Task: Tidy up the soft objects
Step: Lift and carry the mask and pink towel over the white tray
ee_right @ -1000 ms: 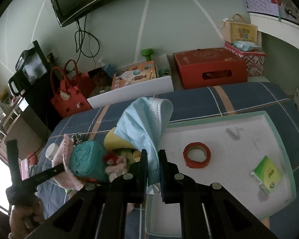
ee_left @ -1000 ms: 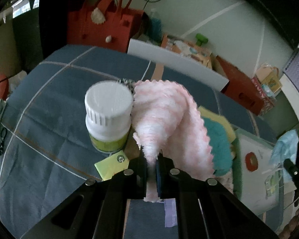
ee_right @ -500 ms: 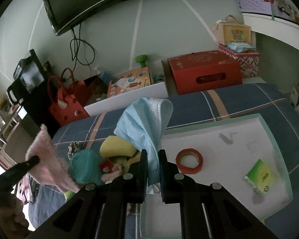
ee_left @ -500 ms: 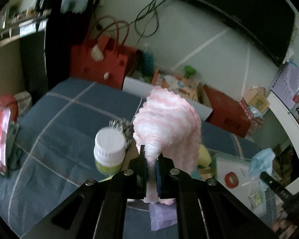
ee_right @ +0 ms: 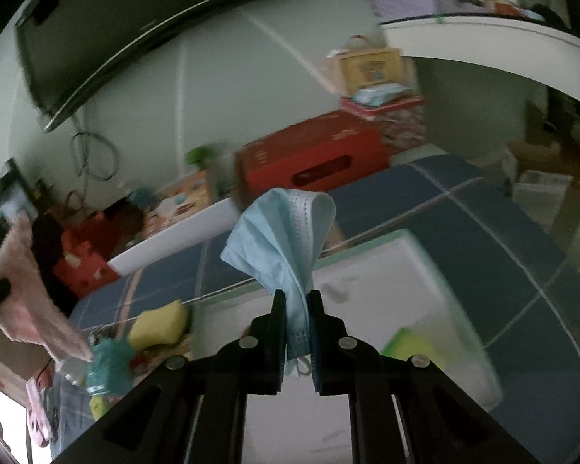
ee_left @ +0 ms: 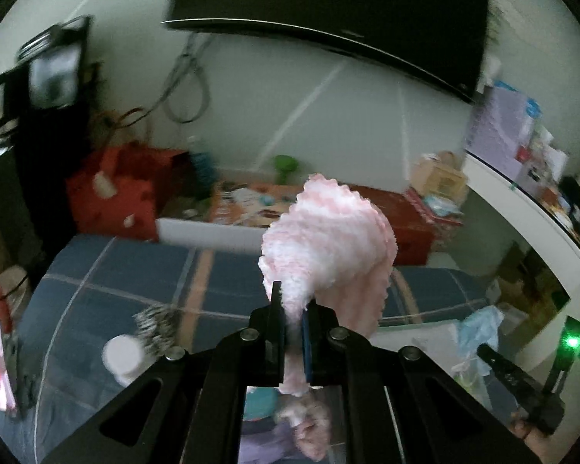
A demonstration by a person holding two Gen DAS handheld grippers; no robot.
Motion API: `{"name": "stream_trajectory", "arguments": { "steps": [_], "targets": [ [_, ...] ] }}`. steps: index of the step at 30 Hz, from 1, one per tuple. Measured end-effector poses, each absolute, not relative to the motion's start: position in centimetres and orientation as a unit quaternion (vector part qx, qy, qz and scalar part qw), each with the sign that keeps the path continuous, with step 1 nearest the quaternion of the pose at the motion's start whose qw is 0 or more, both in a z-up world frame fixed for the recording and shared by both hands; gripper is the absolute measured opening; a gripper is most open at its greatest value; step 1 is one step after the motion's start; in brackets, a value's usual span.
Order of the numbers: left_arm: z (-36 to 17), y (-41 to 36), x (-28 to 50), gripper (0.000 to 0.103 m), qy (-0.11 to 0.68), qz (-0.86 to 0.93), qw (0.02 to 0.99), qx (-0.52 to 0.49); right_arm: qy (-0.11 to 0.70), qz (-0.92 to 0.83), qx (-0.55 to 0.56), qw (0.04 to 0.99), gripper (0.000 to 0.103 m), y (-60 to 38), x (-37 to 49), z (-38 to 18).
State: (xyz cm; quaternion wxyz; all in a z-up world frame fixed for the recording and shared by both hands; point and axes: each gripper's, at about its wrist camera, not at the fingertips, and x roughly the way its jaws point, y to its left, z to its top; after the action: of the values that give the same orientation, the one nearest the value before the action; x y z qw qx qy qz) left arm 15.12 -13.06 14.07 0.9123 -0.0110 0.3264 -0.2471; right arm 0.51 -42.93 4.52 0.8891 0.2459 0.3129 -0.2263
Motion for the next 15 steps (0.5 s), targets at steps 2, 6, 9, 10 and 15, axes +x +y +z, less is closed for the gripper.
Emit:
{"name": "stream_trajectory", "arguments": {
  "steps": [2,6,9,10,15],
  "targets": [
    [14.2,-15.7,14.9,0.007,0.327,-0.267,0.906,0.004,0.316,-0.244,0.249,0.883,0.011,-44.2,0.0,4.0],
    [13.7,-20.1,14.4,0.007,0.335,-0.304,0.891,0.021,0.321,-0.26,0.26,0.873,0.011,-46.2,-0.4,2.9],
    [12.5,-23.6,13.9,0.007,0.343,-0.329,0.879,0.035,0.326,-0.263,0.265,0.869,0.011,-47.0,-0.5,2.0],
    [12.0,-24.6,13.7,0.007,0.348,-0.339,0.873,0.038,0.329,-0.263,0.265,0.867,0.011,-47.2,-0.4,1.7],
    [8.1,-29.4,13.2,0.007,0.379,-0.367,0.848,0.055,0.339,-0.258,0.275,0.862,0.011,-48.1,0.5,-0.1]
  ]
}}
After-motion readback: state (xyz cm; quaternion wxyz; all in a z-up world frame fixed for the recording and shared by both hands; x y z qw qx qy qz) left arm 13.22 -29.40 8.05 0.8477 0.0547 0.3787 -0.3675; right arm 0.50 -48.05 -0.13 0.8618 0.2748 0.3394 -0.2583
